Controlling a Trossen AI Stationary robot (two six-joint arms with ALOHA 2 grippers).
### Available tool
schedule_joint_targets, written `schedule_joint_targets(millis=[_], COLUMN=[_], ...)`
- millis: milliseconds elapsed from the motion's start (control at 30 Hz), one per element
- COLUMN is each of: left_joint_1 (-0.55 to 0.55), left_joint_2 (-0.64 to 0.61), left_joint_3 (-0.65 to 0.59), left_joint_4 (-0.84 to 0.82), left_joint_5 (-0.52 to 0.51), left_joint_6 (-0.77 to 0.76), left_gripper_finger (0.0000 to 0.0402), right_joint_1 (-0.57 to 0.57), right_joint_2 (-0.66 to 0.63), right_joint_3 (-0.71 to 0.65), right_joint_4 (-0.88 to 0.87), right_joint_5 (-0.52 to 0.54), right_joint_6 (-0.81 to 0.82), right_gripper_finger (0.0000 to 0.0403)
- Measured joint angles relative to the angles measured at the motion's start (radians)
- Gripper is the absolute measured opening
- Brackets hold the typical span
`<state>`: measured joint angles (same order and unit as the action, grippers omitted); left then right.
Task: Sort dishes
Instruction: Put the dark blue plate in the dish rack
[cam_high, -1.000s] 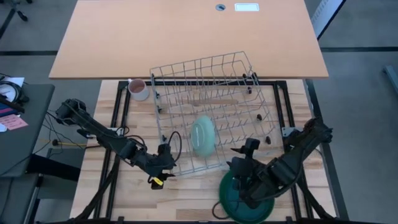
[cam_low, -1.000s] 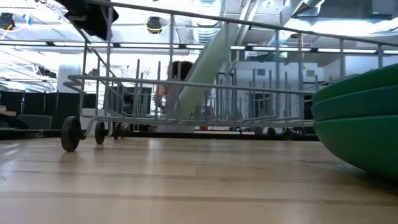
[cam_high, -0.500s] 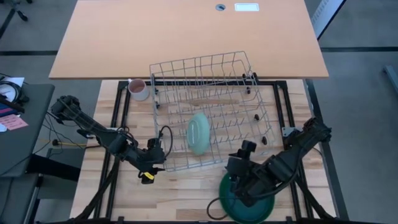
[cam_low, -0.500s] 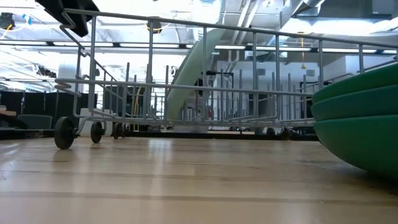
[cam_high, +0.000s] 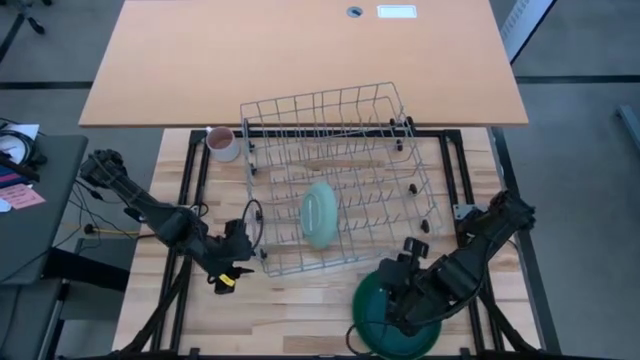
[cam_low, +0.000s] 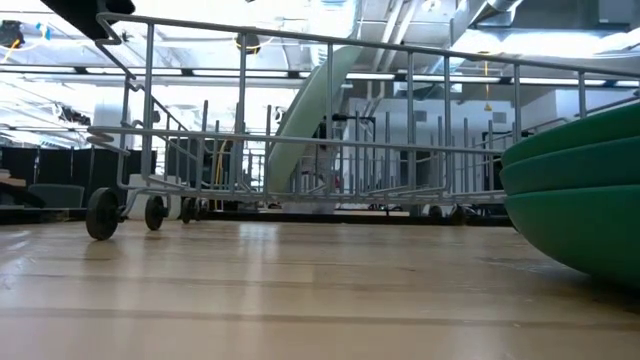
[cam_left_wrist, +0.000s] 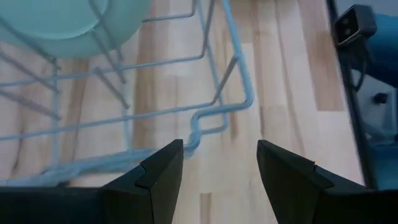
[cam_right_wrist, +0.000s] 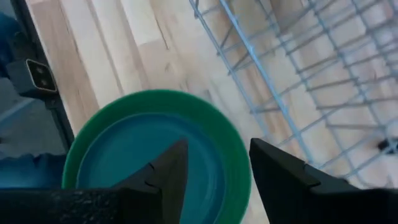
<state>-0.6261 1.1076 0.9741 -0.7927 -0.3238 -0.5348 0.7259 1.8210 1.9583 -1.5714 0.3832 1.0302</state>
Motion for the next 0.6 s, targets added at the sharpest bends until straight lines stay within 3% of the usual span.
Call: schedule_joint_targets(millis=[333,467,600], left_joint_1=[-0.01,-0.008,-0.007], left_joint_2=[-0.1,-0.132,-0.15], left_joint_3=[0.0,0.001,0.001], left_joint_4=[-0.017,-0.005,-0.001], left_joint_5=[-0.106,-0.147,-0.201], left_joint_6=[-0.007,0.03,0.075], left_gripper_finger=[0.0199,0.0199,0.0199], right_joint_1=[0.074,0.047,-0.015], right_joint_2=[0.0,-0.002,-0.001], right_joint_3=[0.0,-0.022,-0.143], right_joint_4=[0.001,0.003,0.0], right_joint_5=[-0.017,-0.149,-0.308], right_joint_6=[0.145,0.141,0.082], right_gripper_finger=[0.0176,0.0176,0.0178])
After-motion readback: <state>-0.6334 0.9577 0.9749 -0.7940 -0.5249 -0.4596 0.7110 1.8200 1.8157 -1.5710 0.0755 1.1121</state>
